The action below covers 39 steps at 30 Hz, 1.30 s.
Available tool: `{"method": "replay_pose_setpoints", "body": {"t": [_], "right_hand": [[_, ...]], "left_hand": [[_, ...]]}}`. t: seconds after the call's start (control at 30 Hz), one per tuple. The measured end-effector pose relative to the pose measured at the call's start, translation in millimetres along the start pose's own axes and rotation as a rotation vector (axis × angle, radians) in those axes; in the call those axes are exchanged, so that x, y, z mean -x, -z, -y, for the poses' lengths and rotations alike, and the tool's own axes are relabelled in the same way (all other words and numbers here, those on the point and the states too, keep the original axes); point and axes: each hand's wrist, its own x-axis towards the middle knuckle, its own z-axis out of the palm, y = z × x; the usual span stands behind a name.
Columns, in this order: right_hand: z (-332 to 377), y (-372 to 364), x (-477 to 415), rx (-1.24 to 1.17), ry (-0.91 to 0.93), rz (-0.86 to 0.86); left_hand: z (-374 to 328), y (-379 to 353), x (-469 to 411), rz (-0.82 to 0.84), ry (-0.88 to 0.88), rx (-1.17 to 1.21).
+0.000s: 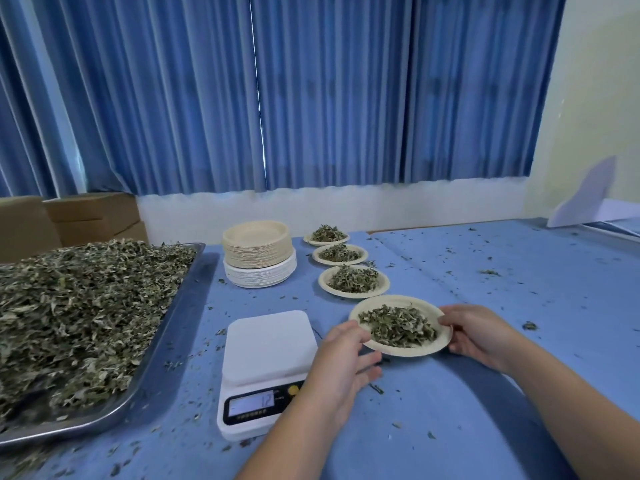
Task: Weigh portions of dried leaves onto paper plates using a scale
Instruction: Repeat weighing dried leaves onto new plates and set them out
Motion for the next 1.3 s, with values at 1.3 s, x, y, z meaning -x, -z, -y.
{"method": "replay_pose_setpoints", "body": {"t": [1.3], "right_hand": [[40,-248,-40,0.381,0.393,0.075]], "left_hand": [[-35,177,-48,-0.585,-0.362,-0.544]]}}
